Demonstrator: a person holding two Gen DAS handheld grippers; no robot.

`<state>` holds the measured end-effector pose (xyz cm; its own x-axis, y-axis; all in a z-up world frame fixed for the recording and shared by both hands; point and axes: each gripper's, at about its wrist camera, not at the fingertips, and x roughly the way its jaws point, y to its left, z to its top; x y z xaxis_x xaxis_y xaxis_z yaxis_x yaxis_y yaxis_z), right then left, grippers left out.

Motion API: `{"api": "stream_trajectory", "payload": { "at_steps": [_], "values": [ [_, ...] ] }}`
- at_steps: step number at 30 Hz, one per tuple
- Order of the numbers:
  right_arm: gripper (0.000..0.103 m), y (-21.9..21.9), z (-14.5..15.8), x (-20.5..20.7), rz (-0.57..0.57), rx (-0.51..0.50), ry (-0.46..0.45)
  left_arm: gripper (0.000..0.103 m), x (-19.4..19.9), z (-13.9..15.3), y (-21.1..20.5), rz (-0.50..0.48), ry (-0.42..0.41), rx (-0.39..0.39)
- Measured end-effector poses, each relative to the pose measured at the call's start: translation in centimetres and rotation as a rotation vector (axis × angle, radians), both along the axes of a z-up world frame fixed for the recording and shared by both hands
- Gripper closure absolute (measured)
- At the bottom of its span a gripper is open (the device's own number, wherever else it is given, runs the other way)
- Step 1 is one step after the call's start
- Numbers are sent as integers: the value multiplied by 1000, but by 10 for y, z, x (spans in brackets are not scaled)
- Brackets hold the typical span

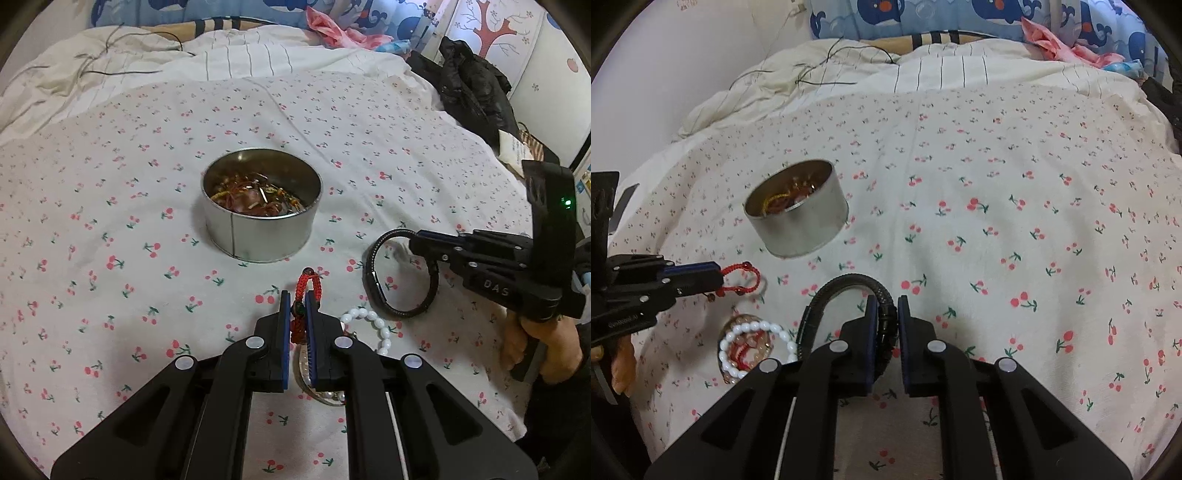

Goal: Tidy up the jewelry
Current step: 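Drop the red string bracelet into the tin with the left gripper while the right releases the cord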

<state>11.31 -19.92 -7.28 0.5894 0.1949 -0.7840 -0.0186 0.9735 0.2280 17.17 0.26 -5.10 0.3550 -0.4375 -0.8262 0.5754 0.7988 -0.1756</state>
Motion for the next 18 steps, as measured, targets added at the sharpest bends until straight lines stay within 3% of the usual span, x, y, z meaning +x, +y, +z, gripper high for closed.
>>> {"api": "stream_trajectory", "payload": {
  "at_steps": [9, 18],
  "values": [
    [91, 4, 19, 5, 12, 73, -83, 96, 3, 18, 4, 84, -132, 71],
    [91, 3, 55, 24, 8, 99, -188, 96, 27, 54, -13, 130, -271, 38]
  ]
}}
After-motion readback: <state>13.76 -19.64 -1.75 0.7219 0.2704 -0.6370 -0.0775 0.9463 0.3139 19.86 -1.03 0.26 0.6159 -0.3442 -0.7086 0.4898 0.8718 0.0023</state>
